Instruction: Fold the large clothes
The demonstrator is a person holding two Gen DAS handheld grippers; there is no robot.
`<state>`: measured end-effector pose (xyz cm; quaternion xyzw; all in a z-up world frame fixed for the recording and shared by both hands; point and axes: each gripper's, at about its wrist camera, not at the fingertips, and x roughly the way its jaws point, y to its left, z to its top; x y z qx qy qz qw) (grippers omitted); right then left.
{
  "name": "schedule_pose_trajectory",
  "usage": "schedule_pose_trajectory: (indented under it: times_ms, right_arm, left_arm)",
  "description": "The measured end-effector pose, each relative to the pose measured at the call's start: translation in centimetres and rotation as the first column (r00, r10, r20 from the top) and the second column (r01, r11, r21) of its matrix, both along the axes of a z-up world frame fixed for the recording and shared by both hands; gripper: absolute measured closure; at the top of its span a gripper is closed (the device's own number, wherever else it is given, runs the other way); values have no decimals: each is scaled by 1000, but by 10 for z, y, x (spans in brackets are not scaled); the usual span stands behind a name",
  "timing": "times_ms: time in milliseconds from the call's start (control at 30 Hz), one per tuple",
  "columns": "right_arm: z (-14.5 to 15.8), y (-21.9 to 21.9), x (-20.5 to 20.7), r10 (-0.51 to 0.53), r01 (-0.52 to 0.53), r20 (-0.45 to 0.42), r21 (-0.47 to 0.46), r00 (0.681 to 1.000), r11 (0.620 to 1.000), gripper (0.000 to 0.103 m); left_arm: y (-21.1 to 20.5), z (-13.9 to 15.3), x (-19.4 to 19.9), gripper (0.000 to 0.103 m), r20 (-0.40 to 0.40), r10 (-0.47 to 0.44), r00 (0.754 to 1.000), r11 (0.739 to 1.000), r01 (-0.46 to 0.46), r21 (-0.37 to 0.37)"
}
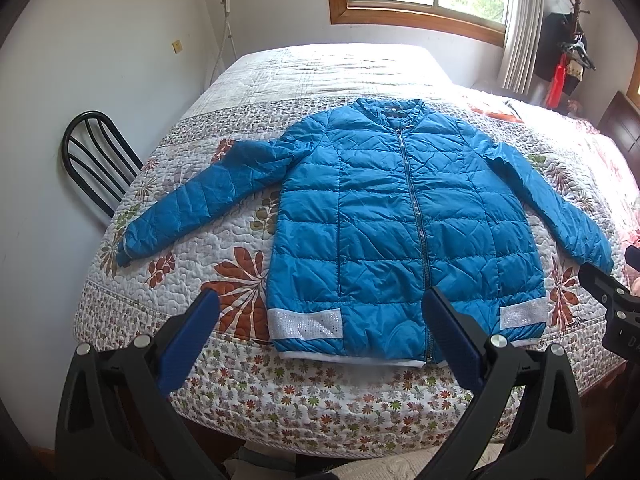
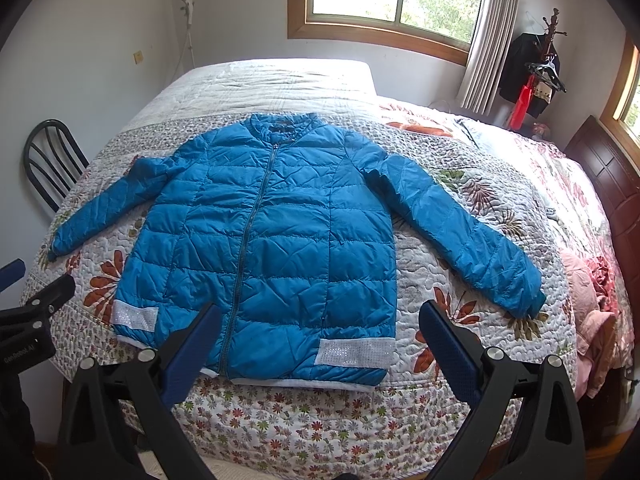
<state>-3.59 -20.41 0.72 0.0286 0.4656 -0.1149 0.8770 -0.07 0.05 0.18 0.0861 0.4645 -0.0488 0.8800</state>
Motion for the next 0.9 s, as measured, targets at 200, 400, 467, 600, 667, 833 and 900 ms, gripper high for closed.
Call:
schedule_pose_trajectory:
  times_ms: [200, 400, 467, 600, 667, 833, 900]
  right_arm:
    - [0, 0, 0, 0, 0, 0, -1, 1000, 1000, 4]
    - [0, 0, 0, 0, 0, 0, -1, 1000, 1000, 4]
    - [0, 1, 0, 0, 0, 0, -1, 1000, 1000, 4]
    - [-1, 0, 0, 0, 0, 0, -1, 1000, 1000, 4]
    - [0, 1, 1, -1, 1, 1, -1, 1000, 1000, 4]
    - [-3, 1, 0, 1, -1, 1, -2, 1000, 1000, 4]
    - [-3, 0, 0, 2, -2, 1, -1, 1000, 1000, 4]
  left_arm:
    - [1, 0, -1, 3, 0, 0, 1000, 1000, 0, 0]
    - [1, 0, -1, 3, 1, 0, 1000, 1000, 0, 0]
    - [1, 0, -1, 3, 0, 0, 1000, 1000, 0, 0]
    - [1, 0, -1, 3, 1, 0, 1000, 1000, 0, 0]
    - [1, 0, -1, 3, 1, 1, 1000, 1000, -1, 0]
    - [1, 0, -1, 3, 0, 0, 1000, 1000, 0, -1]
    - [1, 0, -1, 3, 1, 0, 1000, 1000, 0, 0]
